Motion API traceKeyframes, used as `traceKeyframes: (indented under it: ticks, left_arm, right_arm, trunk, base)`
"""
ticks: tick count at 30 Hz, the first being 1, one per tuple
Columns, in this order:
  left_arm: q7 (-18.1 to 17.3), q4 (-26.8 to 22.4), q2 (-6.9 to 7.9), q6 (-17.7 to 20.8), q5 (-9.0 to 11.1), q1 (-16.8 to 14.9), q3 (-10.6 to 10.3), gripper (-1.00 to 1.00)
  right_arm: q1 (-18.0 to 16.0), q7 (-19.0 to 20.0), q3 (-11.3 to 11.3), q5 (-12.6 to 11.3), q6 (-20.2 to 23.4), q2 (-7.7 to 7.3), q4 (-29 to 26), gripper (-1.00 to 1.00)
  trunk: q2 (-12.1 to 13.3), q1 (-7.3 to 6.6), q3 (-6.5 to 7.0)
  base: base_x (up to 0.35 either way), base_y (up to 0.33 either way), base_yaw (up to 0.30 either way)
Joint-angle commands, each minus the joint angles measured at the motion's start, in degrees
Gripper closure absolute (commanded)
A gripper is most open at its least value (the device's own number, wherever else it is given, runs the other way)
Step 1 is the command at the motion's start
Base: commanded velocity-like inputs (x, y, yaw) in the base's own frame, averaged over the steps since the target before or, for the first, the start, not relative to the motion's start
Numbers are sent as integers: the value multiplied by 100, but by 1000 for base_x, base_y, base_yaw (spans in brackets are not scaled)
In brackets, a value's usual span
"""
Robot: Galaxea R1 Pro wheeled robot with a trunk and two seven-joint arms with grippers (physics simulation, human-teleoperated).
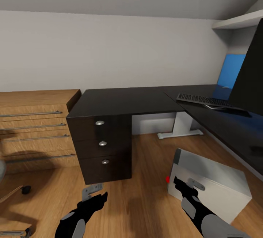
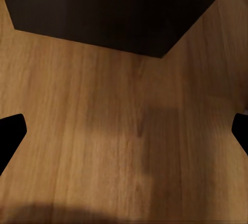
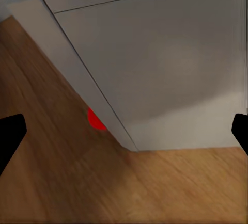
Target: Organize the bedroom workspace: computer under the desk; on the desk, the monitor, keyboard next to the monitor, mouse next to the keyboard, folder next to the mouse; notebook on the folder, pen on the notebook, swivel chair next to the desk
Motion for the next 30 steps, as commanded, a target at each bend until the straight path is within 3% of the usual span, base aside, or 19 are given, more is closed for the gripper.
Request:
traceKeyframes:
  ticks: [1,4,30]
  left_arm:
    - [52,-19,1,17,62,-3,-6,-100]
    - [53,-134,-4,16,63,-3,-10,-100]
    - [87,-322,-9,20,55,-3,-12,-100]
  right_arm:
    - [-3,0,-21,-1,-13,2,1,-100]
    - [-3,1,-22,-1,-12,2,1,-100]
    - [-3,17,48,60,-224,29,1,-100]
  trunk:
    - [-2,-2,-5]
    - [-2,-2,-5]
    - [-37,65,-581]
  base:
    - [-37,0,0]
    - [-22,0,0]
    - [-1,0,0]
